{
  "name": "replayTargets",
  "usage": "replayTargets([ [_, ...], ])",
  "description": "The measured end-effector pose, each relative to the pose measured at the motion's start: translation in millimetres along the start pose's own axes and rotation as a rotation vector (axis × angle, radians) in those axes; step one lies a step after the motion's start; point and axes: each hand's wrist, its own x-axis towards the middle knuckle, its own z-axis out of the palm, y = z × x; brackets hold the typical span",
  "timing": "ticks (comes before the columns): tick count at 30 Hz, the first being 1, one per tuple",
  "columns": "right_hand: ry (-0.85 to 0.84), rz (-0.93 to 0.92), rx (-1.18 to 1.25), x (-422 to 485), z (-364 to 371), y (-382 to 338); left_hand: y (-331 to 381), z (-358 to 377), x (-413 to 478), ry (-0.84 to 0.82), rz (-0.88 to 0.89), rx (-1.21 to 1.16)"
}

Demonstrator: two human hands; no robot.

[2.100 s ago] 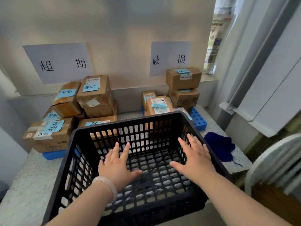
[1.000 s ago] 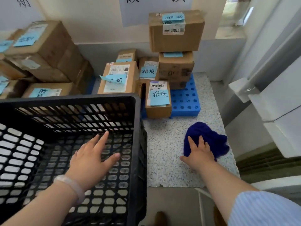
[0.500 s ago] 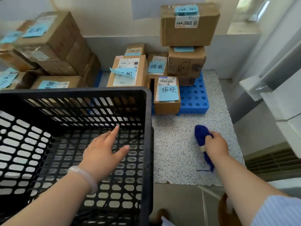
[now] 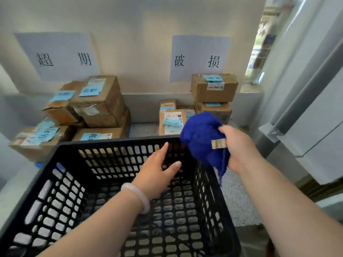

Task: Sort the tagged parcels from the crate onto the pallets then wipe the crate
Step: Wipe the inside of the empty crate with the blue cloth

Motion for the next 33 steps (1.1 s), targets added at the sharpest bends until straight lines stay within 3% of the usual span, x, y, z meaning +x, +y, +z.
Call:
replayTargets([
  [3, -0.121, 0.136, 0.047, -37, 49, 27, -9, -30, -10, -0.011, -0.001, -0.289],
  [7, -0.247, 0.23, 0.065, -75, 101, 79, -48, -60, -28, 0.051, -0.067, -0.363],
  [13, -0.442, 0.165, -0.026, -102, 165, 131, -99, -108, -45, 0.065, -0.097, -0.289],
  [18, -0.362, 0.179, -0.018, -100, 204, 158, -129, -148, -50, -0.022, -0.062, -0.048],
  [20, -0.335, 0.191, -0.04, -95, 213, 166, -143, -168, -53, 0.046, -0.015, 0.097],
  [23, -0.348, 0.192, -0.118, -82, 226, 174, -165, -193, -57, 0.274, -0.011, 0.186],
  [29, -0.46, 0.038, -0.323, -56, 281, 180, -192, -206, -54, 0.299, -0.192, -0.064],
  [33, -0.58, -0.058, -0.317, -46, 323, 197, -201, -214, -59, 0.279, -0.286, -0.17],
])
